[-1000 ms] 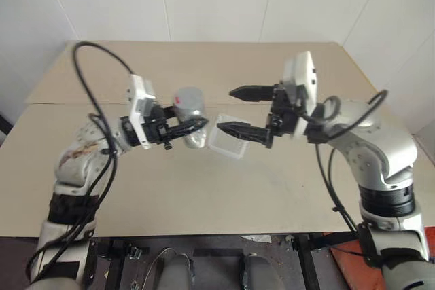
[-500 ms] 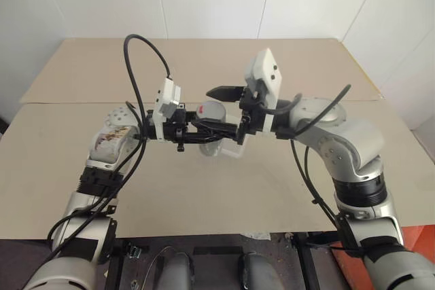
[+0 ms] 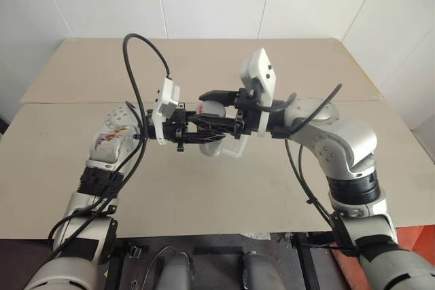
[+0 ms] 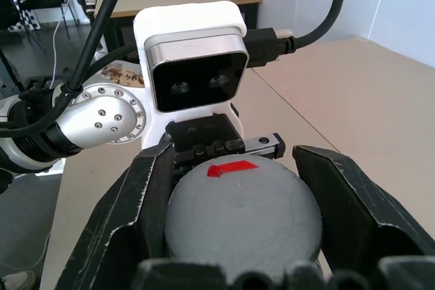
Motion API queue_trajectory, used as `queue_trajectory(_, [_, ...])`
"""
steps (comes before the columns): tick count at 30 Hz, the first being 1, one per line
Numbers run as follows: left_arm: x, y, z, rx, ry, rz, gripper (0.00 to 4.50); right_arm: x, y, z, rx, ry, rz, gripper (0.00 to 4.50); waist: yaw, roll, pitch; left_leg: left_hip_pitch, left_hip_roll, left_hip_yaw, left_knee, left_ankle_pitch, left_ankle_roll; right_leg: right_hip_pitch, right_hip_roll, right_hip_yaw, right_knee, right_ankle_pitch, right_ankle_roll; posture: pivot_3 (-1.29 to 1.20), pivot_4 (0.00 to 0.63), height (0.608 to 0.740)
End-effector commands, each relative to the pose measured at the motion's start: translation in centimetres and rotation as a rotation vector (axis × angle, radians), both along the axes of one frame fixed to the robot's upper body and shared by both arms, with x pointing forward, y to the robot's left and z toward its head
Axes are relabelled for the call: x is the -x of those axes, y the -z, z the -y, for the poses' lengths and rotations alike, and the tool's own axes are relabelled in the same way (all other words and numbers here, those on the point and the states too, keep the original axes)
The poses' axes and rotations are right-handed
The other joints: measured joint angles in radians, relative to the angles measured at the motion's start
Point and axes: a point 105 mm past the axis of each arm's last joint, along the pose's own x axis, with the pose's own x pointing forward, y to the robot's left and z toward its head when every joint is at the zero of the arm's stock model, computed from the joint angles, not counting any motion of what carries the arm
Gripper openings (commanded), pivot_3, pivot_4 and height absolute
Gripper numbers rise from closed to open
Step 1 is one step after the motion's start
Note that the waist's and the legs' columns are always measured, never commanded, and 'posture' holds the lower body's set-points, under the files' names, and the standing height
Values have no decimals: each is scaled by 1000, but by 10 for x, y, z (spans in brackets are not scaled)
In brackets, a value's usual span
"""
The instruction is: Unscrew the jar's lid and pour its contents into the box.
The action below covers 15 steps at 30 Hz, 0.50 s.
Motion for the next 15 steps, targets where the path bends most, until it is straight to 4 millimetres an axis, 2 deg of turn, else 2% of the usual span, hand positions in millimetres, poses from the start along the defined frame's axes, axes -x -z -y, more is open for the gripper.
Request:
queue_trajectory(1, [10, -26, 0, 80, 70, 57, 1935, 4, -10, -1, -22, -94, 59, 2740, 0, 0, 0, 0, 0, 0, 0, 0, 0, 0, 0, 0, 0, 0, 0, 0, 150, 740])
queue_trajectory(3, [15, -29, -1, 97, 113, 43, 1935, 7, -12, -1, -22, -190, 75, 2740, -1, 0, 0, 0, 0, 0, 0, 0, 0, 0, 0, 0, 0, 0, 0, 0, 150, 740])
queue_trajectory(7, [29, -39, -1, 115, 231, -6, 1935, 25, -17, 1, -21, -550, 111, 2740, -3, 1, 0, 0, 0, 0, 1, 0, 0, 0, 1, 0, 0, 0, 0, 0, 150, 740])
queue_trajectory(10, [42, -40, 1, 60, 347, -4, 1935, 34, -10, 2, 52, -793, 113, 2740, -4, 1, 1, 0, 0, 0, 2, 0, 0, 1, 1, 0, 0, 0, 0, 0, 150, 740])
queue_trajectory(15, [58, -40, 6, -3, 463, -27, 1935, 28, -6, -7, 85, -866, 103, 2740, -11, 2, 1, 1, 1, 0, 2, 0, 0, 0, 1, 0, 1, 0, 0, 0, 150, 740])
